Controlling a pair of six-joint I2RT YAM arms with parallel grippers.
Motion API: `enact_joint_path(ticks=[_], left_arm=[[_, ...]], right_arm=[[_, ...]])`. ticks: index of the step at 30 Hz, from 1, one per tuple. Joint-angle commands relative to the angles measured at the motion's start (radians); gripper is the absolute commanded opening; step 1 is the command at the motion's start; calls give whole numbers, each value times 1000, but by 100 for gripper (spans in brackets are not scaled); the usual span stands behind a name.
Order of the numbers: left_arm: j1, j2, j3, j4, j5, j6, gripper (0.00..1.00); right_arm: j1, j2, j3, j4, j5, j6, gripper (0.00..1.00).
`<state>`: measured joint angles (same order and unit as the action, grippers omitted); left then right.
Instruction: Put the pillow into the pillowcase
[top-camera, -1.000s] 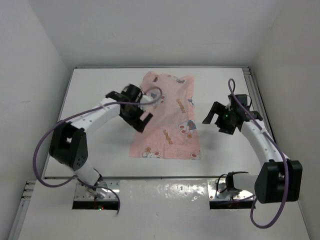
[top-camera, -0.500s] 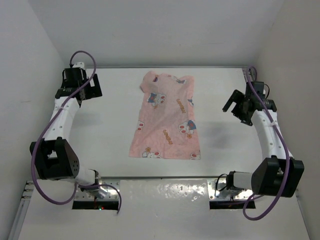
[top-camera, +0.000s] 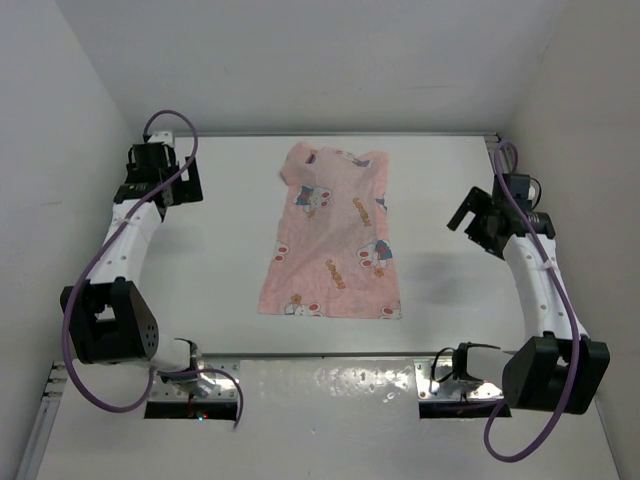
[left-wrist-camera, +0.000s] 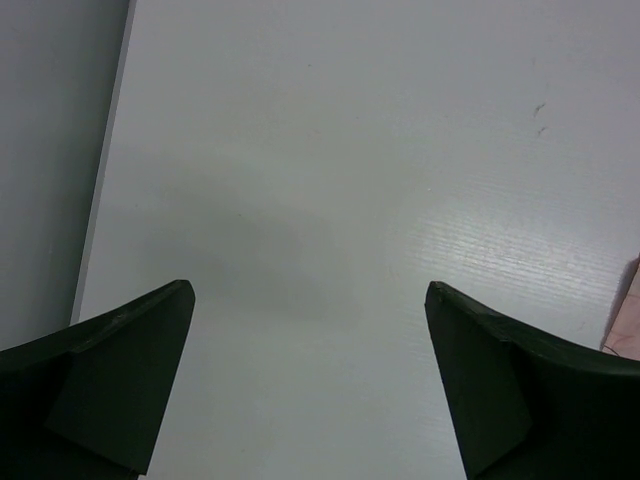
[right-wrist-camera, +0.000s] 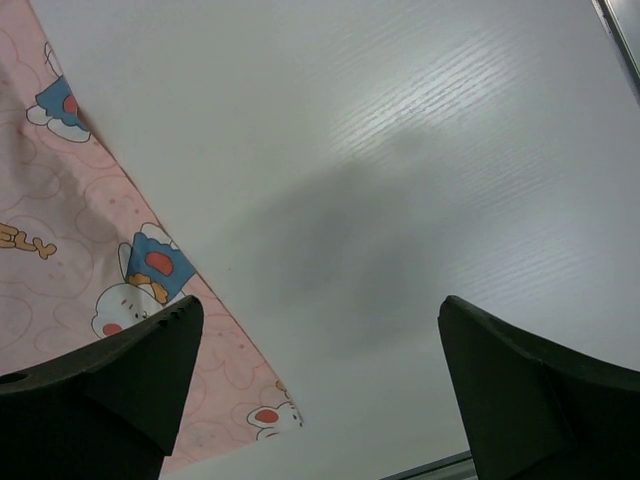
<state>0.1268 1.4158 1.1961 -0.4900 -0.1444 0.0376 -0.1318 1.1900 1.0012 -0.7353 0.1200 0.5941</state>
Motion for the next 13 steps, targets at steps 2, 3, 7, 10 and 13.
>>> enact_joint_path(ticks=[2,3,7,10,13], left_arm=[[13,-37,-7,36,-8,25,100],[11,-41,-10,33,-4,24,100],[11,-49,-18,30,6,24,100],[10,-58,-20,24,-1,36,100],[13,-69,-26,24,-12,48,100]], right_arm=[[-6,-20,-9,28,17,-13,99],[-6,-24,-10,27,18,-19,99],[-6,-24,-10,13,18,-34,99],[-6,-26,-16,7,3,-42,99],[-6,-41,-38,27,-13,-30,99]])
